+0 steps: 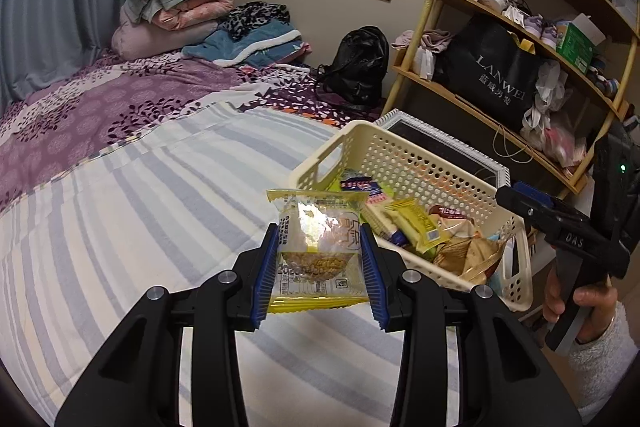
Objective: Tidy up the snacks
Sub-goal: 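Lower the pastry packet into the basket and open the left tool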
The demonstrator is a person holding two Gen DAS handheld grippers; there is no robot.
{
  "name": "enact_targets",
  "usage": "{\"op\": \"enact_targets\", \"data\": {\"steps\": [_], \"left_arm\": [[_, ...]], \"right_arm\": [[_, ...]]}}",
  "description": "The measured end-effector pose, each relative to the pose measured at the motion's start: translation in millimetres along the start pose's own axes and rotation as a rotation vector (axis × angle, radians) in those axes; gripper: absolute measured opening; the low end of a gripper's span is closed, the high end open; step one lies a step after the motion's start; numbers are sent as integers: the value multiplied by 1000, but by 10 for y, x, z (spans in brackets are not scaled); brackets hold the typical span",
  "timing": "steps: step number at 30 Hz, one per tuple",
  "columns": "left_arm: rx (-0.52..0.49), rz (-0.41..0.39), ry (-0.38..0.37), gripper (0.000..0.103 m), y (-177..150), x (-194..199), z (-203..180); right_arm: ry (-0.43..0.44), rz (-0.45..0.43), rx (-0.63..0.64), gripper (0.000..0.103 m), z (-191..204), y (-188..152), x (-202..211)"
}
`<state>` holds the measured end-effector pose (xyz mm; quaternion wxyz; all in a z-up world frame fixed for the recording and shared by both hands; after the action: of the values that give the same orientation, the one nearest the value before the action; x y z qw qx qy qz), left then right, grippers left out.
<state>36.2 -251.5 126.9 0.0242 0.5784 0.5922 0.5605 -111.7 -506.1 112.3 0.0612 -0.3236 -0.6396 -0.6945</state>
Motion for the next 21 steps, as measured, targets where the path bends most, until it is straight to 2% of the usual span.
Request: {"op": "enact_targets", "data": {"steps": [11,21], "left_arm": [[-55,64,-4,40,117,-451,-468],[-92,116,26,40,147,-847,-657]], "right_arm": [[62,-24,-34,98,-274,-168,51],[74,-41,-75,98,-464,-253,85]]}}
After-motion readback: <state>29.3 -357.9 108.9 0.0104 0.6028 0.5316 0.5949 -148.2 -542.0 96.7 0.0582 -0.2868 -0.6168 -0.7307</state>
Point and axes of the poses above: each gripper's, at about its wrist camera, not at the fingertips, and x roughly against the way its jaws point, z to its left, y to its top, the point moved 3 cm from there along -x, roughly the way its jaws point, and after that the axes turned 12 degrees about x, right-handed, at the moved point
